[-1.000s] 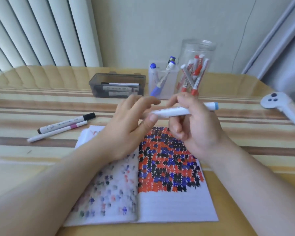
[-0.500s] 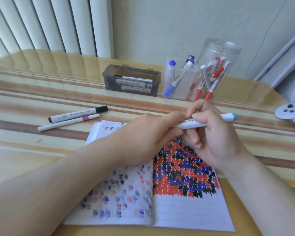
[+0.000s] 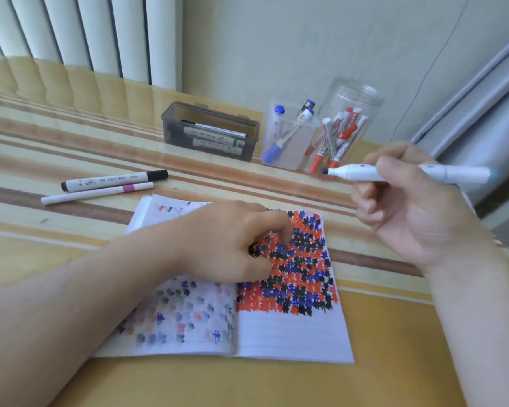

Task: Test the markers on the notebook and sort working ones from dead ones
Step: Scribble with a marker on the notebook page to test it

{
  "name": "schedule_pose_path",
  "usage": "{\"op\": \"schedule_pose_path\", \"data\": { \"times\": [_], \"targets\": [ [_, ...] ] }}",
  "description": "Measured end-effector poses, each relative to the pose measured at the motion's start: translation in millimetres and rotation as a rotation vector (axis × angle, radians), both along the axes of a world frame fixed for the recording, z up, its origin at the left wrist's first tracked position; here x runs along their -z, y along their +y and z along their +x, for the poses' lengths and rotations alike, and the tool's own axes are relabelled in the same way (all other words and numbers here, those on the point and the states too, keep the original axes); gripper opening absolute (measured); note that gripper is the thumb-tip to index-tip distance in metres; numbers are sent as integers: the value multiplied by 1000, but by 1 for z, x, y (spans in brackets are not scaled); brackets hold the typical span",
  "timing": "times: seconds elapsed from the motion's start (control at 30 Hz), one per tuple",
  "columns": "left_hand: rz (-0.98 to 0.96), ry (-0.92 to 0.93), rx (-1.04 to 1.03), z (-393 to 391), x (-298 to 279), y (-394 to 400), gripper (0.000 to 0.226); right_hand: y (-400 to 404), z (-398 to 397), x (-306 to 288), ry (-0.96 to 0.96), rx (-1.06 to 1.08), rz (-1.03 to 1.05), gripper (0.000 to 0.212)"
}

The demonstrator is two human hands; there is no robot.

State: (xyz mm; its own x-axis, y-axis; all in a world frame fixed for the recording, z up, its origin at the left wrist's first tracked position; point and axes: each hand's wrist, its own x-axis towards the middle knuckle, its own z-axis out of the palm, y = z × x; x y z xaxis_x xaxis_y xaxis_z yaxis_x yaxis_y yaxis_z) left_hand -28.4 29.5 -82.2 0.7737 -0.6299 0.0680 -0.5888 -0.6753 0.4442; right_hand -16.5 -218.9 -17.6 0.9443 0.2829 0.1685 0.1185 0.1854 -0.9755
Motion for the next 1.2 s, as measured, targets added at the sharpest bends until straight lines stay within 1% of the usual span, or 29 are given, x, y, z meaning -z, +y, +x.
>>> {"op": "schedule_pose_path", "data": {
  "times": [0.07,0.13,0.23,0.3,0.37,0.43,0.53,0.63,0.67,0.7,0.8,0.9,1.0,1.1,1.2],
  "targets": [
    [93,-120,44,-5,2,-5,42,-1,-18,6,-66,-40,-137,26],
    [128,-171,66,-15,3,-13,49,-4,-45,23,-68,-68,-242,18],
    [179,-175,114,-27,3,-21,59,-15,-84,54,-22,-27,-431,16],
    [203,-126,130,-31,1,-24,68,-19,-100,69,-5,54,-493,13],
    [209,-90,143,-32,-1,-26,71,-19,-108,77,-48,194,-507,10],
    [203,-65,148,-32,-2,-26,72,-14,-110,79,-71,284,-510,16],
    [198,-55,159,-31,-1,-25,72,-5,-109,77,-89,262,-562,17],
    [195,-43,159,-29,-1,-25,71,-5,-108,79,-65,258,-606,31],
    [193,-40,159,-29,-1,-24,70,-6,-107,80,-64,263,-613,33],
    [189,-36,159,-29,-1,-24,70,-7,-107,80,-67,268,-615,31],
    [179,-34,162,-28,0,-24,70,-6,-104,80,-50,266,-603,16],
    [179,-32,163,-28,0,-24,70,-8,-103,81,-35,263,-580,19],
    [182,-25,166,-29,0,-23,70,-6,-102,80,2,276,-535,13],
    [189,-30,166,-29,-2,-23,69,-6,-102,80,59,328,-476,21],
    [197,-34,163,-29,-2,-24,69,-6,-101,80,56,359,-471,28]
  ]
}}
